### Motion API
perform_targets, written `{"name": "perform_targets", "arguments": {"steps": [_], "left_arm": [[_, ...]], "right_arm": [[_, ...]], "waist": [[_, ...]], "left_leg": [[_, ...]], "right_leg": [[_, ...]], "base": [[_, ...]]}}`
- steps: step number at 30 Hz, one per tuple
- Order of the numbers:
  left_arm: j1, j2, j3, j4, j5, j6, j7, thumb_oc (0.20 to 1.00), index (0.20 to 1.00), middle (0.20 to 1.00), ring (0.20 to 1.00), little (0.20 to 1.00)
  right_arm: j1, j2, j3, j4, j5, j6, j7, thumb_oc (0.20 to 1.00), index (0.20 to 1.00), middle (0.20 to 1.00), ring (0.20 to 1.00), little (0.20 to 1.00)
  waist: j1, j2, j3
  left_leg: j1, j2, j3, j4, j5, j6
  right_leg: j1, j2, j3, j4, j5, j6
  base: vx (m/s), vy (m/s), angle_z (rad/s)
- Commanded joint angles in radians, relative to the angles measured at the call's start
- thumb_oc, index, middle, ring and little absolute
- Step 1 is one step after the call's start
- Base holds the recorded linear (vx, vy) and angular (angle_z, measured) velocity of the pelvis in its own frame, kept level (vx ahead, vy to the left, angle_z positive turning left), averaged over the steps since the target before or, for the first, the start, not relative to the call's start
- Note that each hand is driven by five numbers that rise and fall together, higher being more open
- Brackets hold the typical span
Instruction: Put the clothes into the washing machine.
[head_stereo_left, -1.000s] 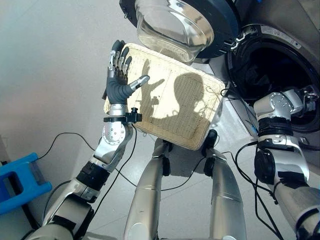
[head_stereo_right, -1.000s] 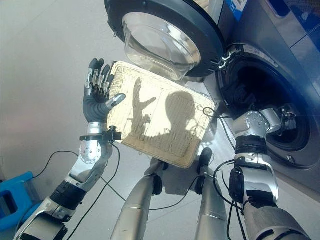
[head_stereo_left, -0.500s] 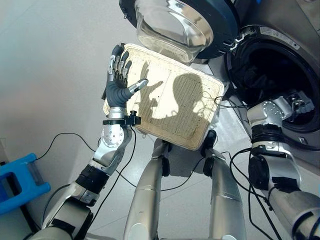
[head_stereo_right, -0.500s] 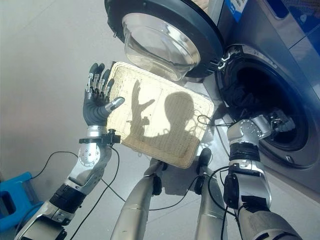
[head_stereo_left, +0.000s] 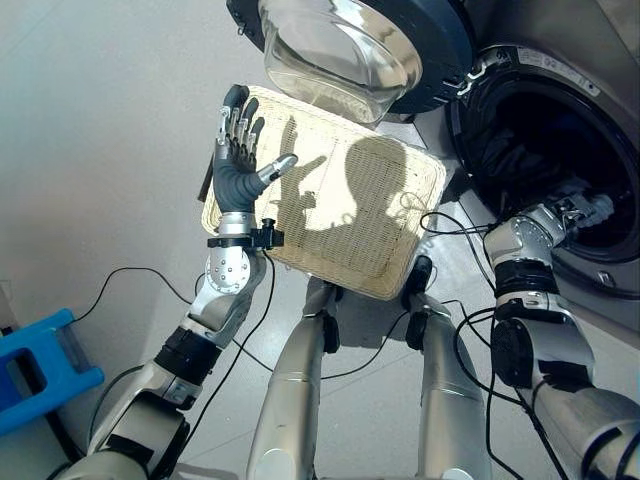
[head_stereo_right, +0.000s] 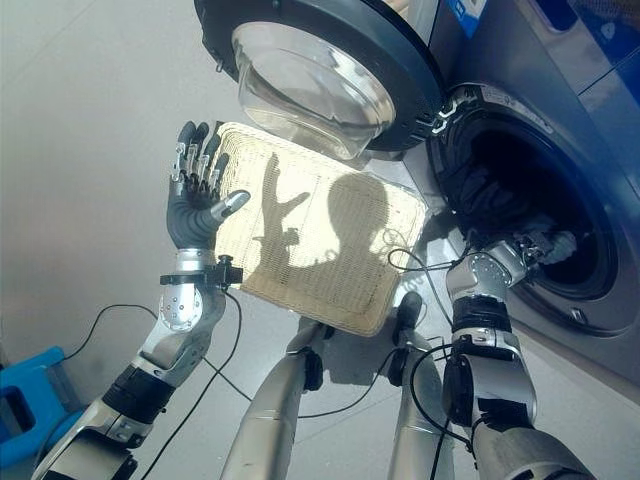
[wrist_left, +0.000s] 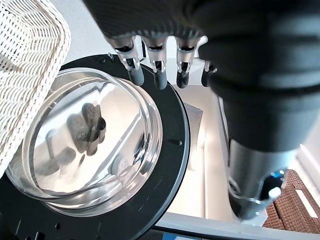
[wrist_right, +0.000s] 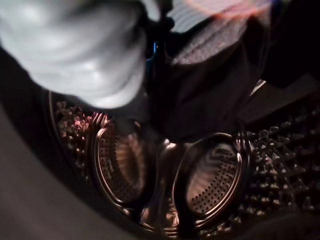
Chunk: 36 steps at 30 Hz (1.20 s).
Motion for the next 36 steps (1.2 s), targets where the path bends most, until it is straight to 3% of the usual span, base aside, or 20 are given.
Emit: {"name": "perform_targets", "arguments": {"steps": [1, 15, 20, 21, 23, 24, 25, 26, 27, 28, 29, 31, 32, 33, 34, 35, 36], "left_arm": [[-0.015, -0.015, 0.058, -0.057, 0.050, -0.072, -0.002, 1.000, 1.000, 1.000, 1.000, 1.000], [-0.017, -0.013, 0.054, -0.016, 0.056, -0.111, -0.001, 1.000, 1.000, 1.000, 1.000, 1.000], [-0.013, -0.010, 0.050, -0.010, 0.043, -0.111, -0.007, 1.000, 1.000, 1.000, 1.000, 1.000], [-0.016, -0.008, 0.046, -0.013, 0.042, -0.108, -0.003, 1.000, 1.000, 1.000, 1.000, 1.000], [-0.018, -0.009, 0.043, -0.009, 0.042, -0.106, 0.001, 1.000, 1.000, 1.000, 1.000, 1.000], [-0.015, -0.011, 0.038, -0.009, 0.043, -0.106, 0.007, 1.000, 1.000, 1.000, 1.000, 1.000], [-0.017, -0.010, 0.038, -0.010, 0.043, -0.107, 0.008, 1.000, 1.000, 1.000, 1.000, 1.000], [-0.012, -0.009, 0.032, -0.011, 0.044, -0.111, 0.015, 1.000, 1.000, 1.000, 1.000, 1.000], [-0.015, -0.008, 0.033, -0.012, 0.045, -0.111, 0.015, 1.000, 1.000, 1.000, 1.000, 1.000], [-0.016, -0.011, 0.022, -0.014, 0.051, -0.113, 0.025, 1.000, 1.000, 1.000, 1.000, 1.000], [-0.013, -0.015, 0.018, -0.015, 0.057, -0.113, 0.030, 1.000, 1.000, 1.000, 1.000, 1.000], [-0.013, -0.022, 0.002, -0.011, 0.073, -0.122, 0.051, 1.000, 1.000, 1.000, 1.000, 1.000], [-0.015, -0.023, 0.001, -0.011, 0.075, -0.124, 0.053, 1.000, 1.000, 1.000, 1.000, 1.000], [-0.014, -0.028, -0.005, -0.009, 0.084, -0.127, 0.063, 1.000, 1.000, 1.000, 1.000, 1.000], [-0.014, -0.028, -0.005, -0.009, 0.084, -0.127, 0.063, 1.000, 1.000, 1.000, 1.000, 1.000], [-0.005, -0.030, -0.011, -0.012, 0.084, -0.128, 0.065, 1.000, 1.000, 1.000, 1.000, 1.000], [-0.004, -0.031, -0.011, -0.012, 0.084, -0.129, 0.065, 1.000, 1.000, 1.000, 1.000, 1.000]], "right_arm": [[0.009, -0.094, -0.008, -0.054, -0.009, -0.002, 0.038, 1.000, 1.000, 1.000, 1.000, 1.000], [0.061, -0.146, 0.072, 0.156, -0.009, 0.108, 0.041, 1.000, 1.000, 1.000, 1.000, 1.000], [0.084, -0.188, 0.126, 0.287, -0.062, 0.046, -0.023, 1.000, 1.000, 1.000, 1.000, 1.000], [0.077, -0.199, 0.138, 0.310, -0.205, 0.008, -0.148, 1.000, 1.000, 1.000, 1.000, 1.000], [0.074, -0.207, 0.147, 0.325, -0.359, -0.027, -0.291, 1.000, 1.000, 1.000, 1.000, 1.000], [0.070, -0.213, 0.165, 0.331, -0.532, -0.066, -0.479, 1.000, 1.000, 1.000, 1.000, 1.000], [0.066, -0.214, 0.166, 0.324, -0.573, -0.068, -0.522, 1.000, 1.000, 1.000, 1.000, 1.000], [0.065, -0.218, 0.174, 0.316, -0.757, -0.079, -0.712, 1.000, 1.000, 1.000, 1.000, 1.000], [0.063, -0.215, 0.173, 0.307, -0.779, -0.077, -0.735, 1.000, 1.000, 1.000, 1.000, 1.000], [0.051, -0.226, 0.194, 0.323, -0.924, -0.081, -0.888, 1.000, 1.000, 1.000, 1.000, 1.000], [0.048, -0.225, 0.201, 0.315, -0.987, -0.075, -0.954, 1.000, 1.000, 1.000, 1.000, 1.000], [0.017, -0.223, 0.238, 0.286, -1.266, -0.012, -1.260, 1.000, 1.000, 1.000, 1.000, 1.000], [0.010, -0.224, 0.243, 0.286, -1.297, 0.002, -1.289, 1.000, 1.000, 1.000, 1.000, 1.000], [-0.004, -0.222, 0.268, 0.276, -1.417, 0.061, -1.405, 1.000, 1.000, 1.000, 1.000, 1.000], [-0.004, -0.222, 0.268, 0.276, -1.417, 0.061, -1.405, 1.000, 1.000, 1.000, 1.000, 1.000], [-0.008, -0.214, 0.294, 0.259, -1.544, 0.136, -1.504, 1.000, 1.000, 1.000, 1.000, 1.000], [-0.009, -0.213, 0.301, 0.256, -1.573, 0.154, -1.520, 1.000, 1.000, 1.000, 1.000, 1.000]], "waist": [[0.010, 0.058, -0.026], [0.007, 0.022, -0.026], [0.006, 0.016, -0.026], [0.007, 0.013, -0.026], [0.008, 0.011, -0.026], [0.010, 0.009, -0.026], [0.010, 0.010, -0.026], [0.011, 0.010, -0.026], [0.011, 0.010, -0.026], [0.014, 0.010, -0.026], [0.015, 0.011, -0.026], [0.019, 0.016, -0.026], [0.020, 0.017, -0.026], [0.023, 0.019, -0.026], [0.023, 0.019, -0.026], [0.026, 0.022, -0.026], [0.026, 0.022, -0.026]], "left_leg": [[0.011, -0.052, 0.018, 0.062, -0.103, -0.046], [0.057, -0.047, 0.009, 0.054, -0.115, -0.042], [0.089, -0.047, 0.007, 0.052, -0.122, -0.037], [0.090, -0.047, 0.007, 0.049, -0.116, -0.034], [0.096, -0.046, 0.006, 0.047, -0.117, -0.032], [0.108, -0.045, 0.006, 0.046, -0.124, -0.031], [0.102, -0.045, 0.007, 0.044, -0.117, -0.030], [0.110, -0.045, 0.008, 0.044, -0.124, -0.029], [0.104, -0.044, 0.009, 0.042, -0.117, -0.028], [0.106, -0.044, 0.010, 0.038, -0.116, -0.025], [0.112, -0.045, 0.009, 0.038, -0.123, -0.025], [0.112, -0.048, 0.010, 0.035, -0.124, -0.020], [0.105, -0.048, 0.010, 0.033, -0.116, -0.018], [0.103, -0.050, 0.010, 0.035, -0.117, -0.016], [0.103, -0.050, 0.010, 0.035, -0.117, -0.016], [0.111, -0.053, 0.008, 0.037, -0.127, -0.014], [0.111, -0.054, 0.008, 0.037, -0.127, -0.014]], "right_leg": [[0.008, 0.019, -0.080, 0.045, 0.008, 0.066], [0.059, 0.033, -0.078, 0.031, 0.008, 0.073], [0.091, 0.034, -0.077, 0.030, 0.002, 0.074], [0.096, 0.036, -0.081, 0.022, 0.011, 0.071], [0.103, 0.037, -0.081, 0.022, 0.010, 0.071], [0.111, 0.038, -0.078, 0.023, 0.005, 0.075], [0.106, 0.038, -0.080, 0.019, 0.012, 0.072], [0.114, 0.038, -0.079, 0.019, 0.007, 0.077], [0.108, 0.038, -0.080, 0.015, 0.014, 0.074], [0.111, 0.039, -0.080, 0.012, 0.016, 0.075], [0.116, 0.039, -0.078, 0.014, 0.010, 0.078], [0.115, 0.039, -0.080, 0.009, 0.014, 0.079], [0.109, 0.040, -0.082, 0.005, 0.021, 0.076], [0.109, 0.038, -0.085, 0.003, 0.021, 0.076], [0.109, 0.038, -0.085, 0.003, 0.021, 0.076], [0.117, 0.035, -0.086, 0.006, 0.012, 0.080], [0.118, 0.035, -0.086, 0.004, 0.012, 0.080]], "base": [[0.00, 0.000, 0.00], [-0.01, 0.022, 0.01], [0.01, 0.034, 0.01], [0.00, 0.034, 0.02], [0.00, 0.040, -0.02], [-0.01, 0.034, -0.05], [0.02, 0.040, -0.04], [-0.02, 0.018, -0.04], [-0.01, 0.030, -0.03], [0.00, 0.000, 0.00], [0.00, 0.000, 0.00], [-0.01, 0.036, -0.01], [-0.02, 0.038, 0.01], [0.00, 0.000, 0.00], [0.02, 0.032, -0.01], [0.00, 0.000, 0.00], [0.00, 0.034, -0.03]]}}
